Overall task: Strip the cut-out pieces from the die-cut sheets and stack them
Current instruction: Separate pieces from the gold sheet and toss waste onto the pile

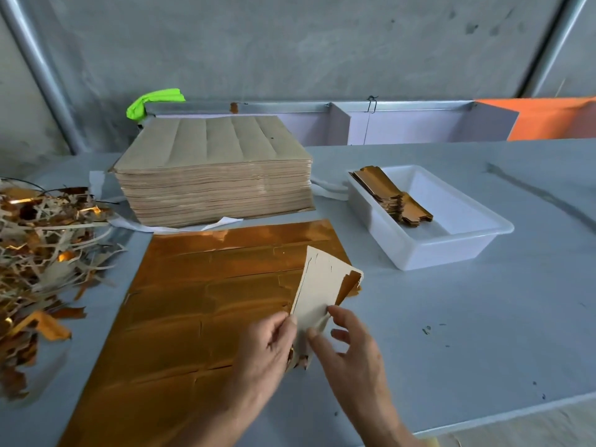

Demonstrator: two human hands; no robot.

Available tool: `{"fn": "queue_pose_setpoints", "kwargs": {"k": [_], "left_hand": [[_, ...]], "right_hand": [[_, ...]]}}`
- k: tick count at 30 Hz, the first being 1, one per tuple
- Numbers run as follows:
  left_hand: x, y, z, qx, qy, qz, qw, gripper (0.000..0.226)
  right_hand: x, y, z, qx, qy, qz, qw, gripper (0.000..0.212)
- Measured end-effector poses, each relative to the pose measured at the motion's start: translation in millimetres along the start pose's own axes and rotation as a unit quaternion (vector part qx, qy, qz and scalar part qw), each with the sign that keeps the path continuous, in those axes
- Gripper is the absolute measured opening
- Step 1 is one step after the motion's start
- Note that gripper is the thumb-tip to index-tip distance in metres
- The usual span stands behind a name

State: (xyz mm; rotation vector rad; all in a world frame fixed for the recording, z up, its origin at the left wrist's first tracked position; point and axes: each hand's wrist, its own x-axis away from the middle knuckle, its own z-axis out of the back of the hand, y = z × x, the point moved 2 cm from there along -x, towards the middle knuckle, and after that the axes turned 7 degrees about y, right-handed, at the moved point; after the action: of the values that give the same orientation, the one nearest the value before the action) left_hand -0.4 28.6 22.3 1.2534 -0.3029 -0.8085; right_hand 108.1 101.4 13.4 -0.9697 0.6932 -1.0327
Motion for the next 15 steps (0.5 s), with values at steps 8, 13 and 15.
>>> {"fn": "queue_pose_setpoints", "kwargs": {"k": [8, 13, 15], "left_hand": [[4, -5, -2, 0.057, -0.113, 0.019, 0.992, 0.015], [10, -8, -6, 0.066, -0.153, 0.044, 0.985, 0.033], [8, -9, -6, 0.101, -0.170, 0.080, 0.977, 0.028]], "right_hand": [[6, -1, -4, -0.027, -0.016, 0.045, 0.998, 0.079], [7, -3, -2, -0.075, -0.040, 0.027, 0.996, 0.072], [7, -5, -1, -0.101, -0.042, 0.027, 0.994, 0.058]]}}
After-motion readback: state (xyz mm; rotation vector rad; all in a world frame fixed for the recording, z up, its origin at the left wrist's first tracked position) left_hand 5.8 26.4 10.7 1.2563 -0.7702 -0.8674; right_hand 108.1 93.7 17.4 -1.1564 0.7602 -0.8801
